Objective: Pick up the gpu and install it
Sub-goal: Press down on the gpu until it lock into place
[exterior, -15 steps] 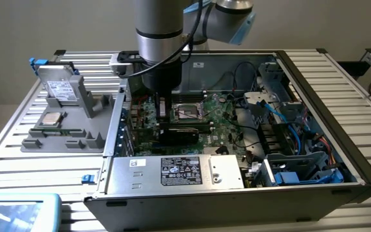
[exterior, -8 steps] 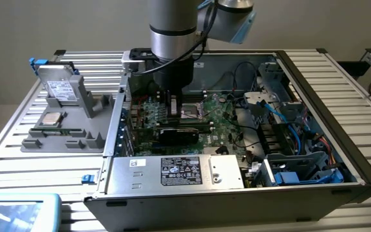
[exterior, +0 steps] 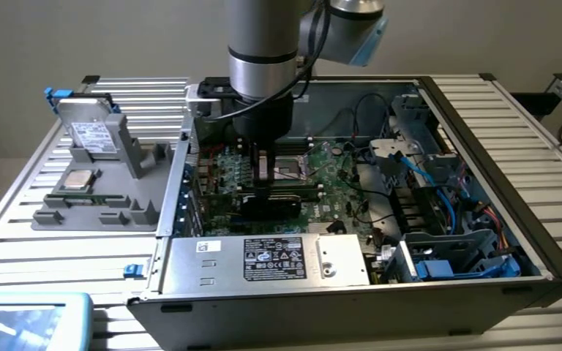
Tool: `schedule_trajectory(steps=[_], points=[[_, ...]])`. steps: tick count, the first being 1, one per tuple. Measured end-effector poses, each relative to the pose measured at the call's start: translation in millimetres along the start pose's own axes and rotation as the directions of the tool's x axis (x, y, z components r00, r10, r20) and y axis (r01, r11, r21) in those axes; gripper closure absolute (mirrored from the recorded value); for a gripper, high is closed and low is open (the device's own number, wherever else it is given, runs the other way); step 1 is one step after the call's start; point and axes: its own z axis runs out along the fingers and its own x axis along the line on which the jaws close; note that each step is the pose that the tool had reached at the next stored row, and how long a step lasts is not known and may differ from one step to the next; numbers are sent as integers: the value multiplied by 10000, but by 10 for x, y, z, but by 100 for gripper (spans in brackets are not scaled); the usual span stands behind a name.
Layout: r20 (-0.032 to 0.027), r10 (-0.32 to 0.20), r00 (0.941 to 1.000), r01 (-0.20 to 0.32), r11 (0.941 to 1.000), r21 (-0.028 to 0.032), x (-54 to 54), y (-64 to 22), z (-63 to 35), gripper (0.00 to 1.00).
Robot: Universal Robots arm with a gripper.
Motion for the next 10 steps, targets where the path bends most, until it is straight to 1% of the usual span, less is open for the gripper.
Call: schedule_trajectory(steps=[3, 5, 7, 10], points=[[-9, 1, 10000, -1, 10000, -16, 10, 4, -136, 88], [-11, -3, 10000, 3, 10000, -19, 15, 8, -201, 88], [-9, -5, 10000, 5, 10000, -36, 16, 9, -224, 88], [-8, -4, 10000, 4, 10000, -35, 16, 9, -224, 88]])
